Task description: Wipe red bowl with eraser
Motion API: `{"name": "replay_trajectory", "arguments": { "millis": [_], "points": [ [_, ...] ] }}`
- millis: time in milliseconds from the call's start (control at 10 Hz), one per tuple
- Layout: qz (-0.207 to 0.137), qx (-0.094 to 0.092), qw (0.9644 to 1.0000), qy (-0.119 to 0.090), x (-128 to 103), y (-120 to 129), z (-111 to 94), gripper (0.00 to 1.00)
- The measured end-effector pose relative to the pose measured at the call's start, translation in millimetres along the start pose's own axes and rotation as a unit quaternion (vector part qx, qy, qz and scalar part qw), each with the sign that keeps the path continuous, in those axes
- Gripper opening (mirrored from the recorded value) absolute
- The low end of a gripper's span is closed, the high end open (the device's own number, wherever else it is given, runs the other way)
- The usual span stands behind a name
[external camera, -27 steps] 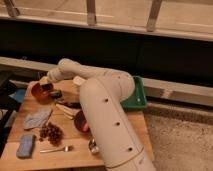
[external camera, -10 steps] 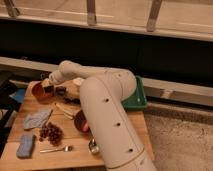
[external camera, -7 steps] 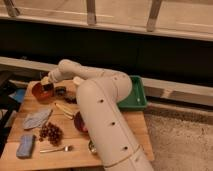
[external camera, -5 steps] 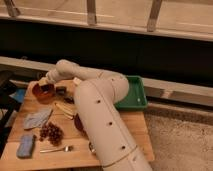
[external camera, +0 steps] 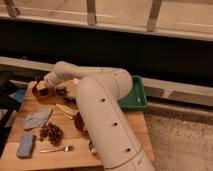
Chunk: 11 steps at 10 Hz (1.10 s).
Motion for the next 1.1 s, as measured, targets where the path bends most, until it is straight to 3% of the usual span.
{"name": "replay_trajectory", "arguments": {
  "millis": [200,500,800,1100],
  "points": [
    [0.001,0.012,0.9999,-0.005,-6.9,-17.5,-3.1,0.0],
    [-0.016,0.02,0.9996,-0.008,-26.8,-34.5,14.3,0.0],
    [-0.04,0.01,0.9992,0.0,-34.1,-23.0,31.4,0.0],
    [-0.05,0.0,0.9987,0.009,-27.8,-5.8,24.0,0.0]
  ]
}}
